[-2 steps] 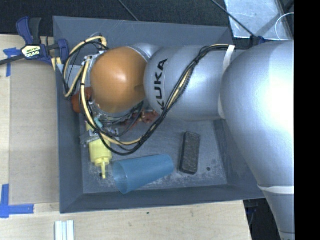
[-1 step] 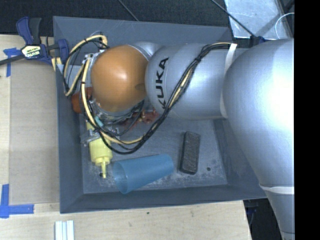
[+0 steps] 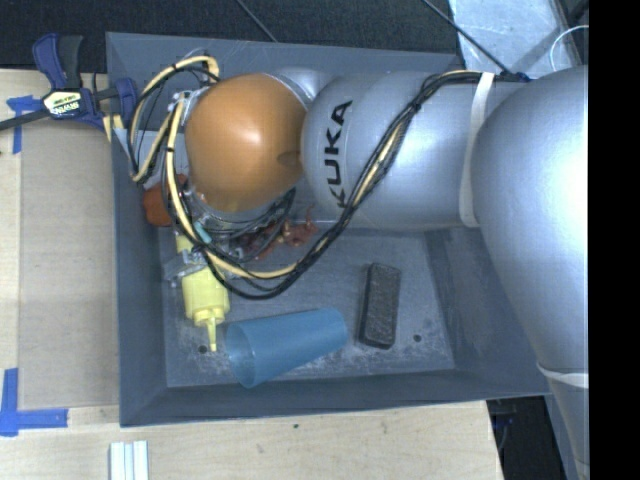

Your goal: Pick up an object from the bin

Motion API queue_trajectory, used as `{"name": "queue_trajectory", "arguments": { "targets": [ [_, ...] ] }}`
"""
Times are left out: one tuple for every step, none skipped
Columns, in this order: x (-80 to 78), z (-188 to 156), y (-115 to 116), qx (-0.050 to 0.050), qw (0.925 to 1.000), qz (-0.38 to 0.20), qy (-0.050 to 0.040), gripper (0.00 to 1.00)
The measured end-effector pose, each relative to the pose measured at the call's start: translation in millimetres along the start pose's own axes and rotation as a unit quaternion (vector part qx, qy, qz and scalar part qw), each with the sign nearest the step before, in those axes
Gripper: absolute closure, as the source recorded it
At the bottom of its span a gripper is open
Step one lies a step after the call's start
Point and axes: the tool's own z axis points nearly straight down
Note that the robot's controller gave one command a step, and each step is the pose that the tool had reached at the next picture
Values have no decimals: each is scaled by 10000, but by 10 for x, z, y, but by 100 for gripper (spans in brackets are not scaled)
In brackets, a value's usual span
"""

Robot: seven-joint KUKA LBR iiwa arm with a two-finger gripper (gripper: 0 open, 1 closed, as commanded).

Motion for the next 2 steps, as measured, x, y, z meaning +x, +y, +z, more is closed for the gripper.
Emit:
{"name": "queue_trajectory", "arguments": {
  "targets": [
    [-12, -490, -13, 20, 10000, 9, -13, 100],
    [-20, -932, -25, 47, 10000, 10, -21, 100]
  ]
}}
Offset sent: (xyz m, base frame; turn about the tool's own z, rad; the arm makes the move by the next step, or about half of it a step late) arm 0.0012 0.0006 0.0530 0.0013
